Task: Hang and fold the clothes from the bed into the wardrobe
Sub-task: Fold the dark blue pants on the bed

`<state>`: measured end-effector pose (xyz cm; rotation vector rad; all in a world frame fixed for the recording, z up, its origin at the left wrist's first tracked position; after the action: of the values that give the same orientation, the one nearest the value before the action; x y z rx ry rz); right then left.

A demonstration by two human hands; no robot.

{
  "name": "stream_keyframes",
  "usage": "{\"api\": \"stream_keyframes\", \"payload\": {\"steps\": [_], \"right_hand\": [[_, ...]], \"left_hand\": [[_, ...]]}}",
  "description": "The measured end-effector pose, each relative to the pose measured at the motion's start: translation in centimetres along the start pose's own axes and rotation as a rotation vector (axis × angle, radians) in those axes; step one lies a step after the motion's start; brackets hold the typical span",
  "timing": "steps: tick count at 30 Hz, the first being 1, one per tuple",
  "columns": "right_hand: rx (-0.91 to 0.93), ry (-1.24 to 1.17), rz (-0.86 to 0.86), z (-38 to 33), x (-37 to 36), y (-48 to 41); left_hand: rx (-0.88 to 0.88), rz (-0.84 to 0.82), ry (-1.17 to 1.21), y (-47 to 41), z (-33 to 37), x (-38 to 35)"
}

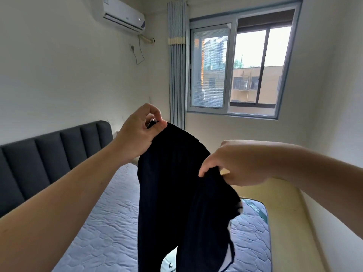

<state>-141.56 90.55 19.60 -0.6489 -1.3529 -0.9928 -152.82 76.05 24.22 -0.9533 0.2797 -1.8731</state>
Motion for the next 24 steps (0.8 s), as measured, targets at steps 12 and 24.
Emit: {"api": "stream_keyframes", "payload": {"steps": [12,24], "right_hand": [[0.103,0.161,0.484,-1.9,3.7,0.3],[-0.107,0.246,0.681,-0.5,5.4,2.2]], "left_hand": [[0.058,-0.215,0.321,2.3,1.5,-3.2],[0.029,-0.252,0.318,4.5,3.8,-4.2]]}}
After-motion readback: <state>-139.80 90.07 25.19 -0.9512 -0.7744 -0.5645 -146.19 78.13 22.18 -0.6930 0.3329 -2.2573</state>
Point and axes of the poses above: each hand's wrist, its own y-axis away from the middle knuckle, its own x-axis out of the back of the hand, z = x × y, the point moved 10 cm from there along -y, towards the middle knuckle, and after that the axes turned 9 degrees about -z, right-handed, at the moved point
